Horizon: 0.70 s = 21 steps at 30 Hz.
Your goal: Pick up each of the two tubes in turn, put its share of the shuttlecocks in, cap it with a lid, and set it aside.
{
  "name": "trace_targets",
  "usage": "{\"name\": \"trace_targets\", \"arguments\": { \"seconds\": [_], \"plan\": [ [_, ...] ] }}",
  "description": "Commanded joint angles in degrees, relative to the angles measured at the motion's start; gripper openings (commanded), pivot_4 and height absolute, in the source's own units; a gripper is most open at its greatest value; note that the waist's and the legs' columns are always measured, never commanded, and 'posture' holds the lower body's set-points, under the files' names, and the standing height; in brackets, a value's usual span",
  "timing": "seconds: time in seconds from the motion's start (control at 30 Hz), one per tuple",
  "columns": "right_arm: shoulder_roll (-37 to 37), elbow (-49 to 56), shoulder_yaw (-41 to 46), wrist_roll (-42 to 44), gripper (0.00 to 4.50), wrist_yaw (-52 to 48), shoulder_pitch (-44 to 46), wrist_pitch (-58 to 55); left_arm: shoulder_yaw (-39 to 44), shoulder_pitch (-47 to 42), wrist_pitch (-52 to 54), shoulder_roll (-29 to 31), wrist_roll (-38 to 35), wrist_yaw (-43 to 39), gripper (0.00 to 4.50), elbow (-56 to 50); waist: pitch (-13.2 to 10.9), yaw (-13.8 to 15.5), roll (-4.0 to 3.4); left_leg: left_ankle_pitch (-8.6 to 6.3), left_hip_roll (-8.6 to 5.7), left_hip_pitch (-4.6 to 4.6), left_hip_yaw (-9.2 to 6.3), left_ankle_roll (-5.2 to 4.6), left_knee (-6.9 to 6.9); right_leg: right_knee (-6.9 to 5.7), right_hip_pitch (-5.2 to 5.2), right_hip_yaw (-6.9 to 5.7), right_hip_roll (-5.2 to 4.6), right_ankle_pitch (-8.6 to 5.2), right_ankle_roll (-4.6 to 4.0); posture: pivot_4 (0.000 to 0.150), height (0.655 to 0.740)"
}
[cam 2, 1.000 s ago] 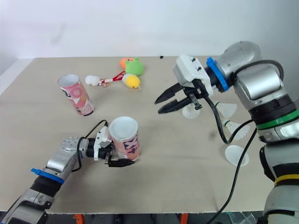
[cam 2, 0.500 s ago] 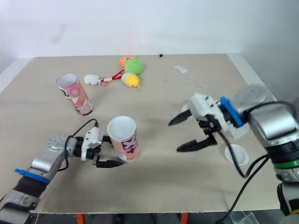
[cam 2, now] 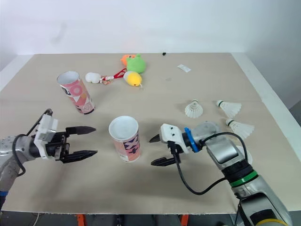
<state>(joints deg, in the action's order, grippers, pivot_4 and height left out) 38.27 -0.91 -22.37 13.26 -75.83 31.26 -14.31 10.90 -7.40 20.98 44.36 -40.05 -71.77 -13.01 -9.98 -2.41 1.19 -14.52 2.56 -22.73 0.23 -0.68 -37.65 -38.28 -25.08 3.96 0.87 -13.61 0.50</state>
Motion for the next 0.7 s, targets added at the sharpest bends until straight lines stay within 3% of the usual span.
{"name": "trace_targets", "arguments": {
  "seconds": [0.03, 0.7],
  "plan": [
    [-3.01, -0.51, 0.3, -0.14, 4.43, 0.64, 1.95, 0.86, 3.1, 0.77, 2.21, 0.48, -4.27, 1.29, 4.5, -5.39, -0.02, 0.0, 0.02, 0.01, -0.01, 0.0, 0.0, 0.01, -0.01, 0.0, 0.0, 0.01, -0.01, 0.0, 0.01, 0.15, 0.7323],
    [-17.84, -8.32, -0.24, -1.39, 4.43, 1.92, 7.05, 2.72, 8.53, 6.24, -1.78, 0.51, -4.88, 0.23, 4.5, -6.72, -0.03, -0.15, 0.08, 0.21, 0.11, 0.08, -0.06, 0.38, -0.01, -0.06, 0.0, -0.05, 0.27, 0.25, -0.23, 0.15, 0.7323]
  ]
}}
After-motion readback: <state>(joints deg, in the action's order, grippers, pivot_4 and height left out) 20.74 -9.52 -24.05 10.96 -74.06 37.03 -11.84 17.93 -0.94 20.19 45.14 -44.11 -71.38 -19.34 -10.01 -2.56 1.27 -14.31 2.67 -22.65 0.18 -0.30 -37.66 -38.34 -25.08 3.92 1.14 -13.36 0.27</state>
